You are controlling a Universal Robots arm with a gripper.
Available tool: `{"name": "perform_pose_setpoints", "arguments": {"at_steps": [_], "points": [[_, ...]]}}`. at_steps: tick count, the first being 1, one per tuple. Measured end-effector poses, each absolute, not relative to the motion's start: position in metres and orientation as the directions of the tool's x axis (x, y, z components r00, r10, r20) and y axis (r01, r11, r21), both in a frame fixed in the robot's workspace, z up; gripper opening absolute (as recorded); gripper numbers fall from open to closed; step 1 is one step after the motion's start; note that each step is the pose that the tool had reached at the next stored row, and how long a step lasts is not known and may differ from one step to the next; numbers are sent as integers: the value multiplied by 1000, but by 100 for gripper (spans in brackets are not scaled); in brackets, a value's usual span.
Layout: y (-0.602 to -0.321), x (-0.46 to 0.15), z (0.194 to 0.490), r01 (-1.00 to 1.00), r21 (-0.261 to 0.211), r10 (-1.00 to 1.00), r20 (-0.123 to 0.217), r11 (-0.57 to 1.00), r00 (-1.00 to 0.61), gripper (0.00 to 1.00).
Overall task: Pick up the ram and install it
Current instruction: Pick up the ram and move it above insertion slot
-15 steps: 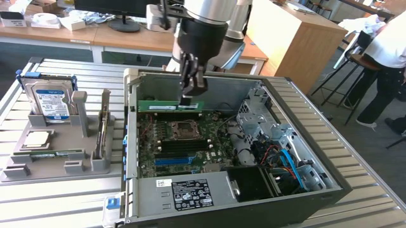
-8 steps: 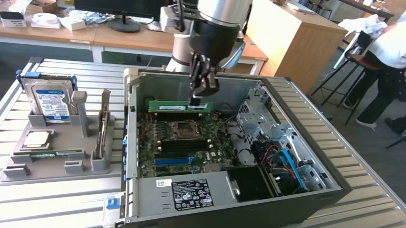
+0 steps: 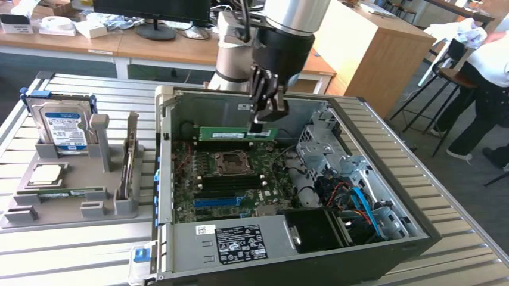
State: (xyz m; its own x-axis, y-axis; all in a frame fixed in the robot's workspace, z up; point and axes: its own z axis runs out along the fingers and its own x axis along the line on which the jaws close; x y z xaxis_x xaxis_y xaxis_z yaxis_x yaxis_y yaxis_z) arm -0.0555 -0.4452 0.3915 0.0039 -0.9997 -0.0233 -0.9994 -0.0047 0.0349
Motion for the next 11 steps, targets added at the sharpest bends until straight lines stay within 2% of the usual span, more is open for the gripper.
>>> {"name": "perform_pose_setpoints", "arguments": {"at_steps": [11], "points": [[-445, -47, 391, -999, 35, -1000, -23, -5, 4, 11]]}}
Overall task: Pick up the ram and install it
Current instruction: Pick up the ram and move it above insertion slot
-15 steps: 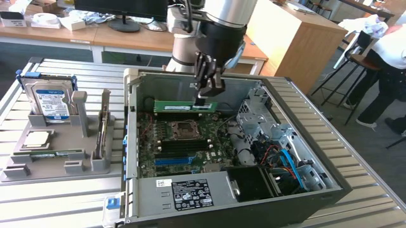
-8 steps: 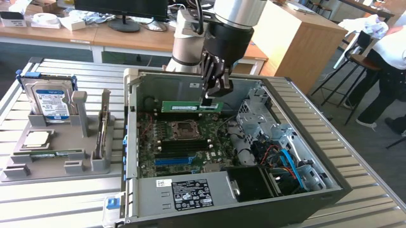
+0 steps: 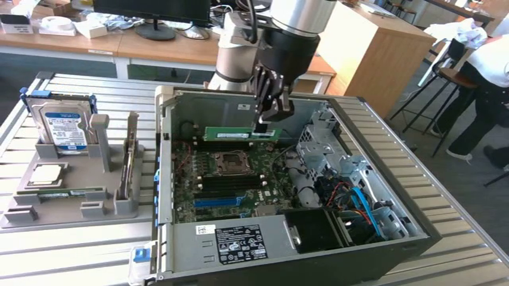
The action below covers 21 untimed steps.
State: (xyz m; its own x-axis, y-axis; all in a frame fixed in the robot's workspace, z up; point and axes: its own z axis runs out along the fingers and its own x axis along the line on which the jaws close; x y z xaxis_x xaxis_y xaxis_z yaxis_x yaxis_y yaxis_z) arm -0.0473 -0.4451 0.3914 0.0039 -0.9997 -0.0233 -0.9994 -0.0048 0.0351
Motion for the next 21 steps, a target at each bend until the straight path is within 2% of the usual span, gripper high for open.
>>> {"name": "perform_pose_setpoints", "arguments": {"at_steps": [10, 21], "points": [[-445, -39, 391, -999, 36, -1000, -23, -5, 4, 11], [-427, -39, 390, -999, 36, -1000, -23, -5, 4, 11]]}}
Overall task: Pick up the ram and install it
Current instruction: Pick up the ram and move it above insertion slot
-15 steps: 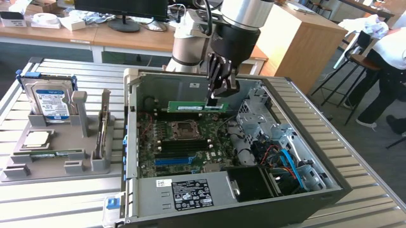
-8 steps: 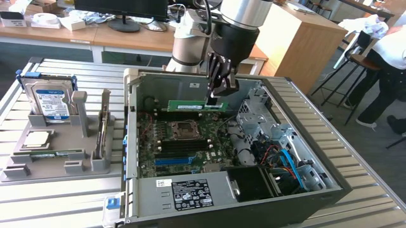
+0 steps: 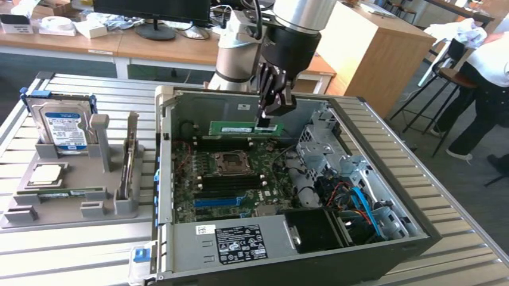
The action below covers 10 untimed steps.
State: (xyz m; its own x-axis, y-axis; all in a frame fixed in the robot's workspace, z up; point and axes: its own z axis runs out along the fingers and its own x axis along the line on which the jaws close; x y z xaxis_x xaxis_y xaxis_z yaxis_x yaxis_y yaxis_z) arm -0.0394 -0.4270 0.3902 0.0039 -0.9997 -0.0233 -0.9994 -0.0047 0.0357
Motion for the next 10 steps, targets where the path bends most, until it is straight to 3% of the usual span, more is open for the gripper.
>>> {"name": "perform_pose_setpoints", "arguments": {"at_steps": [10], "points": [[-419, -39, 389, -999, 36, -1000, -24, -5, 4, 11]]}}
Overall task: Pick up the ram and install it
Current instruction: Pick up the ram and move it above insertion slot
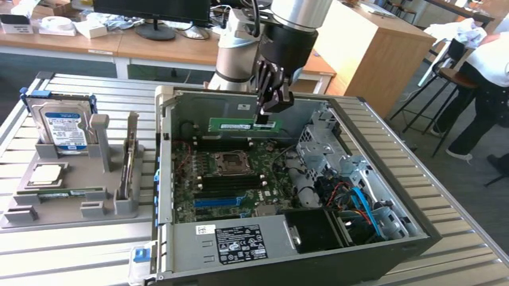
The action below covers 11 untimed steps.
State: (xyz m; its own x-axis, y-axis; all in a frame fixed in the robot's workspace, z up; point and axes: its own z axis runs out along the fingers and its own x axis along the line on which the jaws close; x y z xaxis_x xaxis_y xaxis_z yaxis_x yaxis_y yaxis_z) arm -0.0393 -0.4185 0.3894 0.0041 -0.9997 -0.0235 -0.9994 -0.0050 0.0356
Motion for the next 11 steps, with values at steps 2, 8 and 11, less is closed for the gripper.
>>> {"name": "perform_pose_setpoints", "arguments": {"at_steps": [2, 8, 11], "points": [[-419, -39, 389, -999, 36, -1000, -23, -5, 4, 11], [-418, -39, 388, -999, 35, -1000, -23, -5, 4, 11], [-418, -39, 384, -999, 35, -1000, -23, -5, 4, 11]]}}
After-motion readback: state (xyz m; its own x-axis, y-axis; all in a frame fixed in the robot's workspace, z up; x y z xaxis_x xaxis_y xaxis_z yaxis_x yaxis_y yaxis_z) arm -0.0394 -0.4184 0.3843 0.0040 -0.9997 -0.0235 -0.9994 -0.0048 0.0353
